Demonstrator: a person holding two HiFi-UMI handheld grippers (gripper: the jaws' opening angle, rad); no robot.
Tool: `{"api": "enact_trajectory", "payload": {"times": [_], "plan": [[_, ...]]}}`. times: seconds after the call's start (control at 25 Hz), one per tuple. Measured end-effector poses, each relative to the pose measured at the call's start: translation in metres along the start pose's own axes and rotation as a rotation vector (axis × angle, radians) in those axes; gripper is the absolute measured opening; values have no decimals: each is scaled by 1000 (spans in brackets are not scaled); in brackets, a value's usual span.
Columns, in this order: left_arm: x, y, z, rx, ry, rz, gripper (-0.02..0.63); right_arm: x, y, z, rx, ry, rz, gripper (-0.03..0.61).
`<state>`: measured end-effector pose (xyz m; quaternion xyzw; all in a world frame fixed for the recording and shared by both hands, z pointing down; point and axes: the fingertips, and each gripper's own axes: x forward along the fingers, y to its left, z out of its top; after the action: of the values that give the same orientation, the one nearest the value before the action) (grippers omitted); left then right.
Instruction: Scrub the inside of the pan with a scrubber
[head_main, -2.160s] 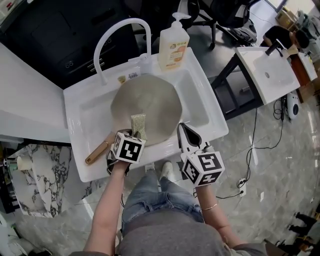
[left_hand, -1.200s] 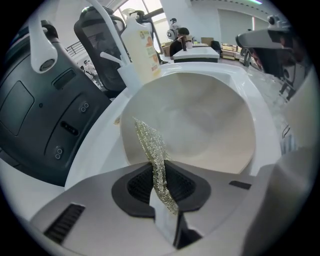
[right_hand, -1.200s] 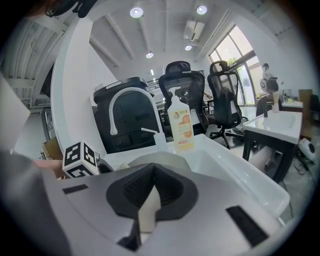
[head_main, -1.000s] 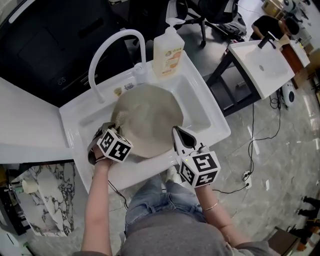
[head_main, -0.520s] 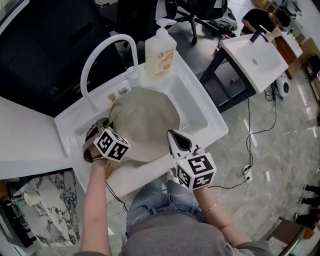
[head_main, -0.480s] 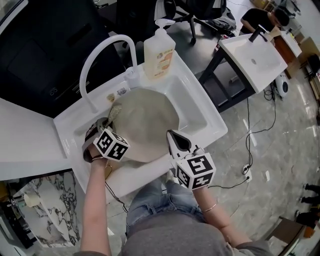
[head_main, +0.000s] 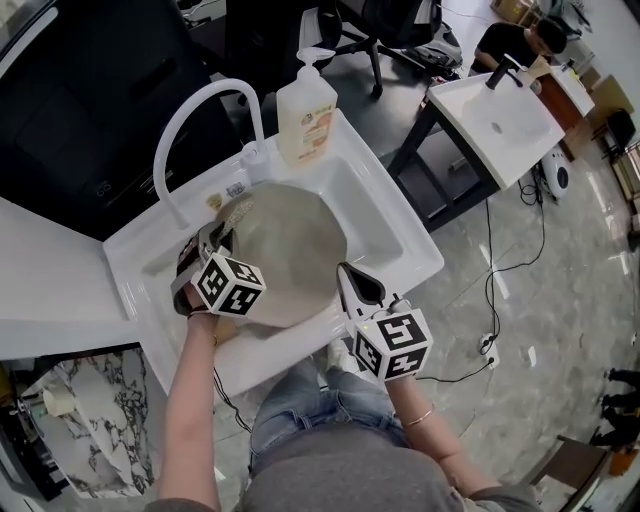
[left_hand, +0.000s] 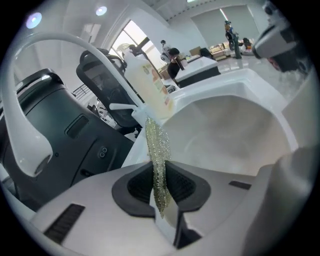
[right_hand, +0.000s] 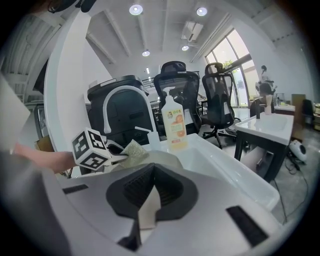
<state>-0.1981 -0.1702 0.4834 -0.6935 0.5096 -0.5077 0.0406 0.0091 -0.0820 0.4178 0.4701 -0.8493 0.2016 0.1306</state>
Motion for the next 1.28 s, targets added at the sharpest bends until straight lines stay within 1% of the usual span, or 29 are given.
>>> {"api": "enact_trajectory", "payload": {"times": [0.2,0.32,0.48,0.68,1.0,1.28], "plan": [[-23,-11,33,-189,-128,-56,64,-7,-4,8,-16,-29,20,11],[-39,-19,45,-279,-191,-65,64,-10,-3,14,-29,-48,39,11],[-63,-32,53,-387,-262,-77,64,-14,0,23,-48,-81,66,11],[-95,-43,55,-528,-333,-103,64,-20,7,29,-72,-107,107,11],[-136,-60,52,-659,-400,-110,64,-32,26,34,-113,-142,191,11],[-166,-78,60,-699,-444,-105,64,-54,36,35,-150,-185,237,11]]}}
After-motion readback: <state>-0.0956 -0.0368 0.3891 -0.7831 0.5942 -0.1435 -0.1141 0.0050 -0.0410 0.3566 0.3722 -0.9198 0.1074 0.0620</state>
